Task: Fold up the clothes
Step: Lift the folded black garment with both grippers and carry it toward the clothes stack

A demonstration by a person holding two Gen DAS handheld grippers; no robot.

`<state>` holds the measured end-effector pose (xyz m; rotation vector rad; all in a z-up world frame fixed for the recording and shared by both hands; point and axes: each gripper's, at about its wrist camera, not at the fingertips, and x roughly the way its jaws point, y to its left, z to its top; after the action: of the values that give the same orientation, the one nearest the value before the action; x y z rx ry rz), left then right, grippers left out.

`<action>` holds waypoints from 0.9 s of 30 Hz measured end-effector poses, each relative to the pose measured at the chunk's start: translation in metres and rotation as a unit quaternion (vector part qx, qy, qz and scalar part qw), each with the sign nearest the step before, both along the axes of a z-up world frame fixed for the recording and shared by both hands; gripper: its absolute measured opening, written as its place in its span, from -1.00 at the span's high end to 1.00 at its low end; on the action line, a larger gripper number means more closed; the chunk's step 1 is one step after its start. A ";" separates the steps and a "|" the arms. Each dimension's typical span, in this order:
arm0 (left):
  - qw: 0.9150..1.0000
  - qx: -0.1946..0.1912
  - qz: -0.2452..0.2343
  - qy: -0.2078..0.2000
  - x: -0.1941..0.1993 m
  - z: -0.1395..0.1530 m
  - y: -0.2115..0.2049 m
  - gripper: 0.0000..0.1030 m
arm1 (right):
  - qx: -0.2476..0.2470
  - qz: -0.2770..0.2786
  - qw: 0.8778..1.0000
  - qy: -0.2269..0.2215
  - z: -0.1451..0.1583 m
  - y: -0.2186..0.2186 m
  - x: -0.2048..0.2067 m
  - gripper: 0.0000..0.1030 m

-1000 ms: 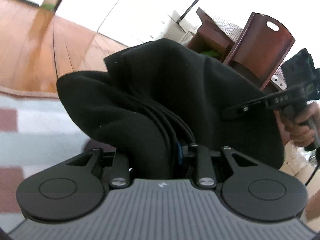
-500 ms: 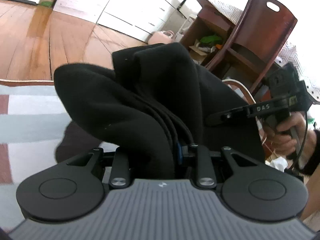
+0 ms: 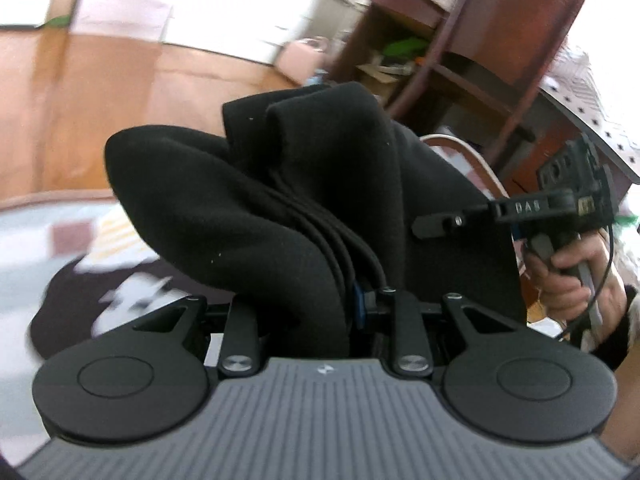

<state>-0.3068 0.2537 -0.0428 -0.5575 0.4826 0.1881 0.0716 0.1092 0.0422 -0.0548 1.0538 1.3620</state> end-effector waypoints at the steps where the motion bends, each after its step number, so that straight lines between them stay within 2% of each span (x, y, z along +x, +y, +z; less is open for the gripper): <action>1: 1.000 0.009 -0.015 -0.001 0.020 0.008 -0.003 0.51 | -0.003 -0.004 1.000 -0.010 0.013 -0.004 0.013 0.23; 4: 0.997 0.040 -0.068 0.003 0.080 0.033 -0.011 0.51 | -0.020 -0.007 0.998 -0.057 0.061 -0.014 0.057 0.23; 9: 0.991 0.049 -0.123 -0.029 0.178 0.075 -0.015 0.51 | -0.045 -0.021 0.994 -0.099 0.138 -0.022 0.143 0.23; 12: 0.986 0.057 -0.151 -0.045 0.235 0.096 -0.020 0.51 | -0.070 -0.029 0.991 -0.110 0.162 -0.023 0.194 0.23; 15: 0.982 0.063 -0.173 -0.044 0.292 0.106 -0.028 0.51 | -0.092 -0.039 0.988 -0.121 0.172 -0.023 0.245 0.23; 17: 0.982 0.059 -0.176 -0.039 0.331 0.103 -0.029 0.51 | -0.096 -0.050 0.985 -0.135 0.166 -0.023 0.277 0.20; 19: 0.983 0.042 -0.179 -0.029 0.374 0.087 -0.026 0.44 | -0.087 -0.088 0.981 -0.147 0.148 -0.024 0.313 0.03; 20: 0.983 0.024 -0.179 -0.019 0.396 0.072 -0.022 0.39 | -0.082 -0.125 0.975 -0.163 0.132 -0.025 0.331 -0.14; 21: 0.985 -0.021 -0.172 0.006 0.415 0.045 -0.015 0.31 | -0.078 -0.166 0.966 -0.182 0.115 -0.025 0.349 -0.27; 23: 0.980 -0.105 -0.158 0.056 0.451 -0.008 0.000 0.32 | -0.069 -0.249 0.945 -0.199 0.079 -0.032 0.375 -0.28; 24: 0.978 -0.117 -0.151 0.085 0.461 -0.036 0.003 0.37 | -0.062 -0.289 0.935 -0.195 0.059 -0.039 0.387 -0.28; 25: 0.979 -0.107 -0.144 0.100 0.465 -0.057 0.003 0.34 | -0.055 -0.323 0.927 -0.184 0.042 -0.048 0.395 -0.28; 26: 0.980 -0.103 -0.142 0.092 0.464 -0.069 0.003 0.31 | -0.046 -0.342 0.926 -0.154 0.028 -0.063 0.402 -0.28; 27: 0.981 -0.118 -0.141 0.062 0.459 -0.075 0.004 0.30 | -0.037 -0.354 0.927 -0.119 0.014 -0.079 0.409 -0.28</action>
<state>0.1520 0.2575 -0.1182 -0.7040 0.7042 -0.1084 0.4804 0.0306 0.0565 0.0966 0.8011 0.6381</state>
